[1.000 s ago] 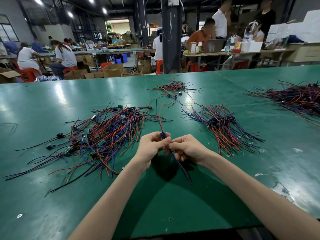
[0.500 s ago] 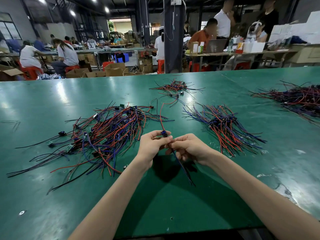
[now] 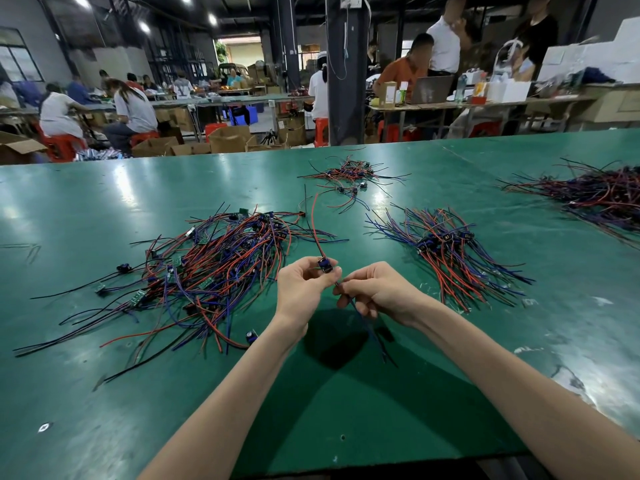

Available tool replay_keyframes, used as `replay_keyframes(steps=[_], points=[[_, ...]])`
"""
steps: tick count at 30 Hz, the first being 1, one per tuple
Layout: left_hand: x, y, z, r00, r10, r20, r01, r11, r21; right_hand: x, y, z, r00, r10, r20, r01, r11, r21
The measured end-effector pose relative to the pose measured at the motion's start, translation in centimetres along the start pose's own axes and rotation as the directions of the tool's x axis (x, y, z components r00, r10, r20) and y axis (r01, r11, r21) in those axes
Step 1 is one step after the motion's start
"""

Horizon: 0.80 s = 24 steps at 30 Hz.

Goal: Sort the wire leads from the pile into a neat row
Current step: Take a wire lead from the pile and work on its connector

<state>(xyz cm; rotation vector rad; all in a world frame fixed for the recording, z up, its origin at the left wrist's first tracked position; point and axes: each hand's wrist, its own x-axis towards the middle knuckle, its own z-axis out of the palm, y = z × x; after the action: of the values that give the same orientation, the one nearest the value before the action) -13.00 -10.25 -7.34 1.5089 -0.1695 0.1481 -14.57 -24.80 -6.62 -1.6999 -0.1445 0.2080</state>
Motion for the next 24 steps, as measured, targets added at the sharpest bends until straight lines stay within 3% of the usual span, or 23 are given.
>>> replay_keyframes(steps=[6,13,24], points=[[1.5,0.3,-1.4,0.977,-0.110,-0.180,0.080,0.983,-0.168,-0.4,0.2,0.0,0.994,0.098,0.057,-0.094,0.993,-0.073],[2.7,0.5,-3.4,0.942,-0.158,-0.296,0.088,0.968,-0.236,-0.6,-0.2,-0.2,0.986,0.140,0.096,-0.131,0.987,-0.091],[2.6,0.9,-3.5,0.948,-0.191,-0.253,0.115,0.952,-0.284,-0.8,-0.3,-0.8,0.983,0.156,0.095,-0.145,0.982,-0.118]])
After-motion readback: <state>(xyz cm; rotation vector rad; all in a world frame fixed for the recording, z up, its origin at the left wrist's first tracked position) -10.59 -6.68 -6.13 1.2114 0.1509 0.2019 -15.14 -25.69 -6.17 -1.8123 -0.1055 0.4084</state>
